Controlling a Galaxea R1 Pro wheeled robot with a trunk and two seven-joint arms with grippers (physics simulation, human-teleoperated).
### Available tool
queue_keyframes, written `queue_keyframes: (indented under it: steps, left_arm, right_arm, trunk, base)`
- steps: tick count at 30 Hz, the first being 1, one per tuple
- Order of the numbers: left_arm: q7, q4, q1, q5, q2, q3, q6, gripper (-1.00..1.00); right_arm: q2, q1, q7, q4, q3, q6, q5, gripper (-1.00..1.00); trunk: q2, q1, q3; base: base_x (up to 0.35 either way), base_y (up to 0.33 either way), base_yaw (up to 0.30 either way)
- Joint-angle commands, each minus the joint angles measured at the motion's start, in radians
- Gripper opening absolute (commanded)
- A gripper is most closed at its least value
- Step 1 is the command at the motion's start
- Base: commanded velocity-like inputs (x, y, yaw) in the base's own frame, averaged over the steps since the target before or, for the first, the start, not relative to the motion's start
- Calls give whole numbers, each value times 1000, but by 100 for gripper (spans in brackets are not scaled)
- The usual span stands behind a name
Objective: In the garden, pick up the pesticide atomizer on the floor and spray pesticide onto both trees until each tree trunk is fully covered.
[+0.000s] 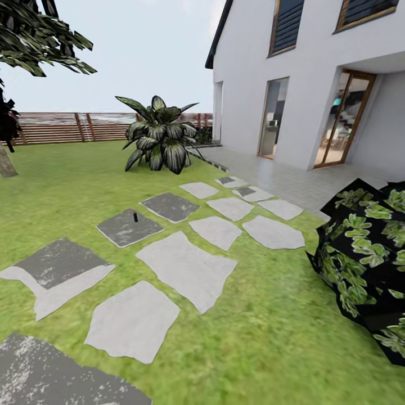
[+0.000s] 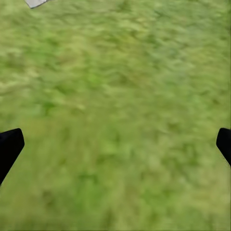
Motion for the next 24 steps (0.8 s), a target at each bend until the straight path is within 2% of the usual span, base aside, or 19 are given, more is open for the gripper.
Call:
queue_keyframes:
  steps: [1,24]
  left_arm:
    - [0,0,0,0,0,0,0,100]
    - [0,0,0,-1,0,0,0,100]
  right_arm:
    - [0,0,0,0,0,0,0,100]
    - [0,0,0,0,0,0,0,100]
  trunk:
    - [0,0,0]
    - [0,0,0]
  base:
    - [322,0,0]
    - [322,0,0]
